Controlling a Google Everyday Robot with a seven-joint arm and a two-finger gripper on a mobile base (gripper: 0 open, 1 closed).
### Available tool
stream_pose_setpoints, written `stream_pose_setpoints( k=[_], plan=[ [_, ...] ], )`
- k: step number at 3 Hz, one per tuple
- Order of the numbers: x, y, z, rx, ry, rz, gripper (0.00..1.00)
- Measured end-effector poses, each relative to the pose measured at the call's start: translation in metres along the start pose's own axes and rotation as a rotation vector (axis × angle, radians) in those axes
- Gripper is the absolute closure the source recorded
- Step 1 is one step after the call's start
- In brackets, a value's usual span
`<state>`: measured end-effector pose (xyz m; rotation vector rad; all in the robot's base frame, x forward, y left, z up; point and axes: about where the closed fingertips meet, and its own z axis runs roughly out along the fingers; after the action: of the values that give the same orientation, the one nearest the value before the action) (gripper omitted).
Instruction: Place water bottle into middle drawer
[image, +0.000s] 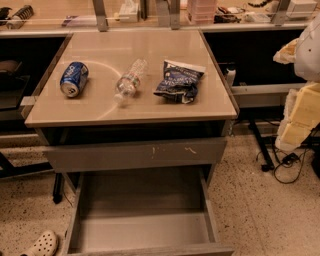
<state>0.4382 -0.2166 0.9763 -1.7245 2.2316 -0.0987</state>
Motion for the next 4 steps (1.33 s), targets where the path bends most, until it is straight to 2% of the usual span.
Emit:
stream_pose_setpoints(
  k=[1, 2, 3, 4],
  plan=[
    [0.000, 0.000, 0.000, 0.000, 0.000, 0.000, 0.00],
    [-0.002, 0.001, -0.004, 0.026, -0.006, -0.008, 0.00],
    [-0.008, 0.000, -0.001, 0.023, 0.033, -0.003, 0.00],
    [-0.037, -0.017, 0.006, 0.014, 0.077, -0.020, 0.00]
  ],
)
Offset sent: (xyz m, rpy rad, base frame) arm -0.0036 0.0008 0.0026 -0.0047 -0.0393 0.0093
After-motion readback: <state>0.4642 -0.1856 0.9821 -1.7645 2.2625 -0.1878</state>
